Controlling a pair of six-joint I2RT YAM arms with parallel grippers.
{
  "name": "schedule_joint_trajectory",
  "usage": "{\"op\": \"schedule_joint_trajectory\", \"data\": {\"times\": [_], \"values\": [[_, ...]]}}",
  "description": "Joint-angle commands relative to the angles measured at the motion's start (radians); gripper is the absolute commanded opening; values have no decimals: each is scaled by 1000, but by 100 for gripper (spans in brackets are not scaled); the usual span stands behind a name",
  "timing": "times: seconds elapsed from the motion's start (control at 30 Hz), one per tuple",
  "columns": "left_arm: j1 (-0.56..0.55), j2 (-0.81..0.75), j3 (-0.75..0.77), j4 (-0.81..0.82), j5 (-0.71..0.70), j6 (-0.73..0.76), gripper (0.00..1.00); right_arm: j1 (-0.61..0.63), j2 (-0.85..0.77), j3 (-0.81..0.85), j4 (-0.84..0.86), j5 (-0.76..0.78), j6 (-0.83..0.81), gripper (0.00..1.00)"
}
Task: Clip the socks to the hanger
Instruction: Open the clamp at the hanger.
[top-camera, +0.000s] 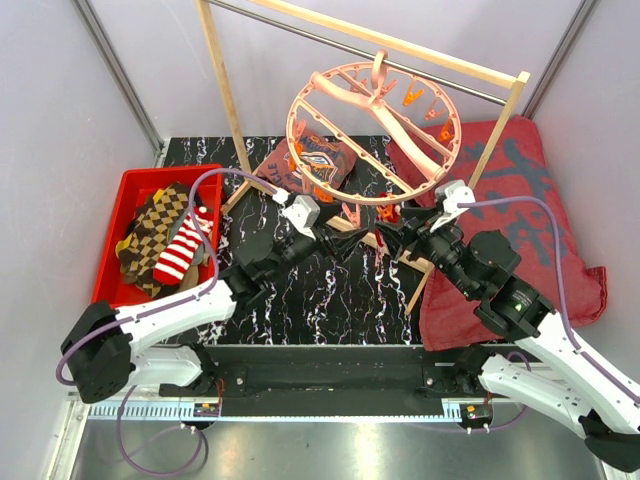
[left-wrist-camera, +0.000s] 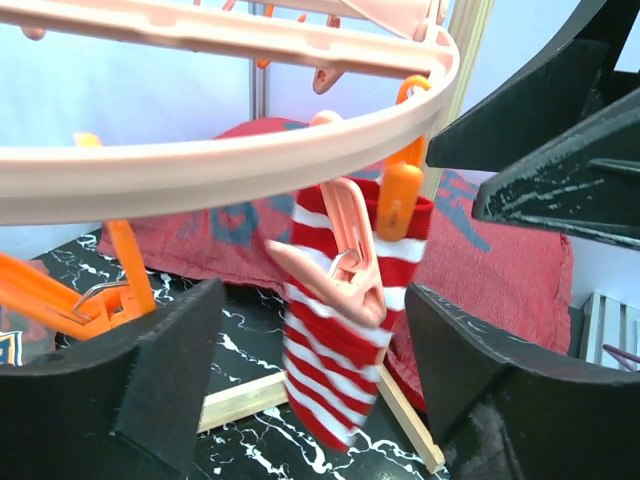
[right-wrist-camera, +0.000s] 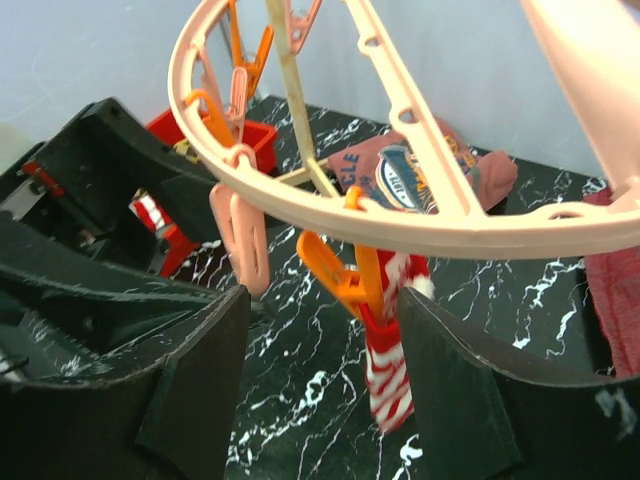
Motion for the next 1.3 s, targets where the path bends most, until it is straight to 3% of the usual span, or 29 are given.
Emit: {"op": "schedule_joint_trajectory", "data": {"times": [0.0,0.2,0.5,0.57,0.7,0.8,1.03,1.27], "values": [[8,31,49,104,44,-4,75,5,-3,53,-22,-50,-15,70],[13,45,55,134,38,-12,61,5,6,104,-59,-149,-22,70],[13,60,75,152,41,-23,55,5,20,141,-99,-228,1,71],[13,59,67,161,44,-32,49,6,26,153,-111,-255,6,71],[13,46,72,141,47,-49,24,5,51,181,-128,-300,17,71],[13,39,81,100,41,-76,16,5,69,194,-136,-311,38,71],[3,14,79,43,22,-106,8,5,95,210,-142,-282,95,71],[-41,3,122,-49,-21,-44,7,5,128,222,-139,-214,144,69]]}}
